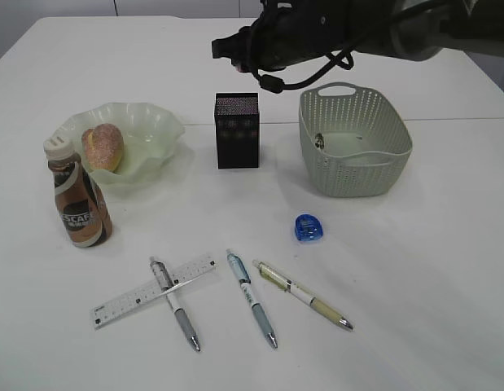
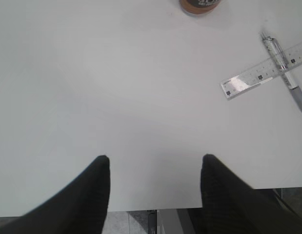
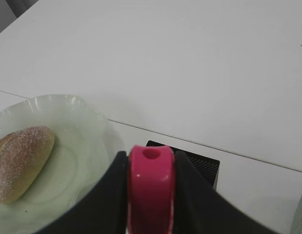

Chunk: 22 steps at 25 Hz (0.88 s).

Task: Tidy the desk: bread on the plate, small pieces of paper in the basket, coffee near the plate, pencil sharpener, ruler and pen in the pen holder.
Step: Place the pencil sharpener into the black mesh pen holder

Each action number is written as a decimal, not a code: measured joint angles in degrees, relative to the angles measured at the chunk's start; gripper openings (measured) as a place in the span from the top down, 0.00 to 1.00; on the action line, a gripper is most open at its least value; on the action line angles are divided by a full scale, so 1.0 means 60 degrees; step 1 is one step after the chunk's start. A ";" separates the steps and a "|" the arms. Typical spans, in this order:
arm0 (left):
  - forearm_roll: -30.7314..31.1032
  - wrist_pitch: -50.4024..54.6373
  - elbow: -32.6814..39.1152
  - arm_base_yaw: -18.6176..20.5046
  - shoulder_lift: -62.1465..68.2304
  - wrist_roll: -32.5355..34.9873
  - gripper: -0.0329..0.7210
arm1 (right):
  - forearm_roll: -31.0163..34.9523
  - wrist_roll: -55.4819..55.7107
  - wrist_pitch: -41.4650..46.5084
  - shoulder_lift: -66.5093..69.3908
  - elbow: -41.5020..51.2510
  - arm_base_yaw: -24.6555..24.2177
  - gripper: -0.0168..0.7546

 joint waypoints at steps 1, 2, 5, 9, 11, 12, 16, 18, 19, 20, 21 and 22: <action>0.0000 0.0000 0.0000 0.0000 0.0000 0.0000 0.39 | 0.0022 0.0000 -0.0074 0.0000 0.0000 0.0000 0.74; 0.0000 0.0000 0.0000 0.0000 0.0000 0.0000 0.39 | 0.0061 0.0000 -0.0112 0.0000 0.0000 0.0000 0.74; 0.0000 0.0000 0.0000 0.0000 0.0000 0.0000 0.40 | 0.0266 0.0000 -0.0093 0.0015 0.0000 0.0000 0.74; 0.0000 0.0000 0.0000 0.0000 0.0000 0.0000 0.41 | 0.0331 0.0000 -0.0208 0.0054 0.0000 0.0000 0.74; 0.0000 0.0000 0.0000 0.0000 0.0000 0.0000 0.41 | 0.0312 -0.0017 -0.0534 0.0142 0.0000 0.0000 0.74; 0.0000 0.0000 0.0000 0.0000 0.0000 0.0000 0.41 | 0.0281 -0.0004 -0.0691 0.0192 0.0000 0.0000 0.74; 0.0000 0.0000 0.0000 0.0000 0.0000 0.0000 0.42 | 0.0276 -0.0022 -0.1272 0.0406 0.0000 0.0000 0.74; 0.0000 0.0000 0.0000 0.0000 0.0000 0.0000 0.42 | 0.0272 -0.0022 -0.1548 0.0494 0.0000 0.0000 0.74; 0.0000 0.0000 0.0000 0.0000 0.0000 0.0000 0.42 | 0.0272 -0.0026 -0.1733 0.0539 0.0000 0.0000 0.74; 0.0000 0.0000 0.0000 0.0000 0.0000 0.0000 0.42 | 0.0272 -0.0044 -0.1926 0.0584 0.0000 0.0000 0.74; 0.0000 0.0000 0.0000 0.0000 0.0000 0.0000 0.42 | 0.0256 -0.0044 -0.2070 0.0605 0.0000 0.0000 0.74; 0.0000 0.0000 0.0000 0.0000 0.0000 0.0000 0.42 | 0.0256 -0.0044 -0.2242 0.0644 0.0000 0.0000 0.74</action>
